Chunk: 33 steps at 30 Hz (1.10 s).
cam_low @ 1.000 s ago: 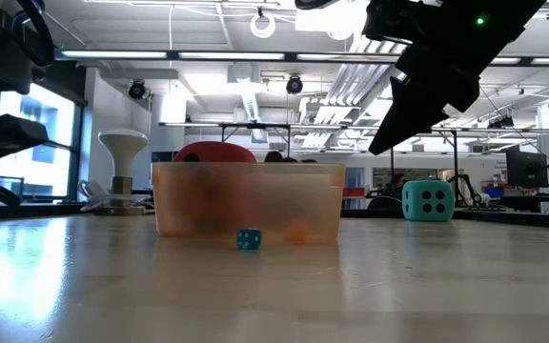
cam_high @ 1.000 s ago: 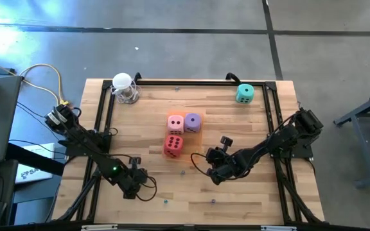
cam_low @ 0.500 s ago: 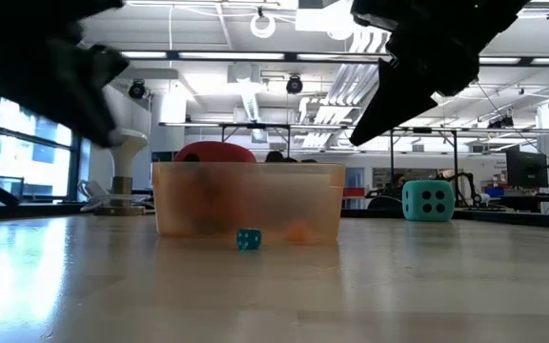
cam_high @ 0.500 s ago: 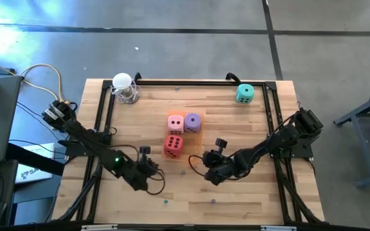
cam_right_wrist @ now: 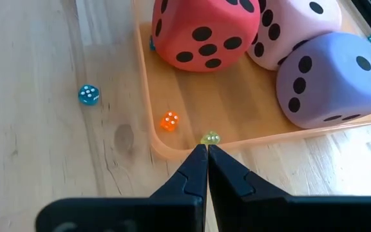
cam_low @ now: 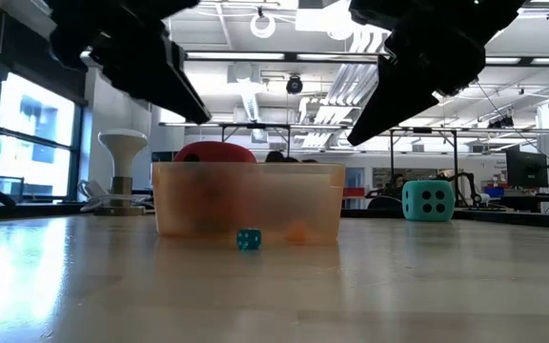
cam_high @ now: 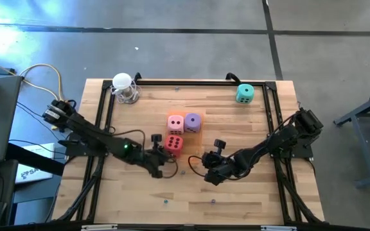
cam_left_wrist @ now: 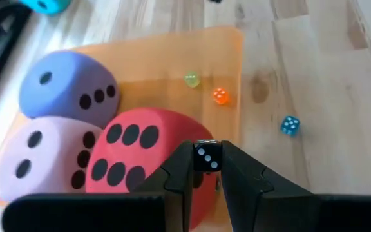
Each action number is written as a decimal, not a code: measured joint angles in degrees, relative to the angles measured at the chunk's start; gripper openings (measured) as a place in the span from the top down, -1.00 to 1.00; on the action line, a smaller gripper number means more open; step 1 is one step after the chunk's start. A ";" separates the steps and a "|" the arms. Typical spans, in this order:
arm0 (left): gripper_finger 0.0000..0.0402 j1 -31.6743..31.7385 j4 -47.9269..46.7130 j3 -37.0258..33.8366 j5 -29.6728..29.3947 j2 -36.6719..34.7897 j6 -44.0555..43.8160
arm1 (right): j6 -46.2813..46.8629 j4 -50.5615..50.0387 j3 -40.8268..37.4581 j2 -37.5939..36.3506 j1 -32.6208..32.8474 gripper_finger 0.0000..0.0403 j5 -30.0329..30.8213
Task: Pick & Place Dice
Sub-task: Put the small black die into the orange bin
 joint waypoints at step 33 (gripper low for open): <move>0.63 4.17 -2.28 -0.04 9.41 2.67 -0.60 | -0.06 0.85 0.00 0.00 -0.01 0.98 0.15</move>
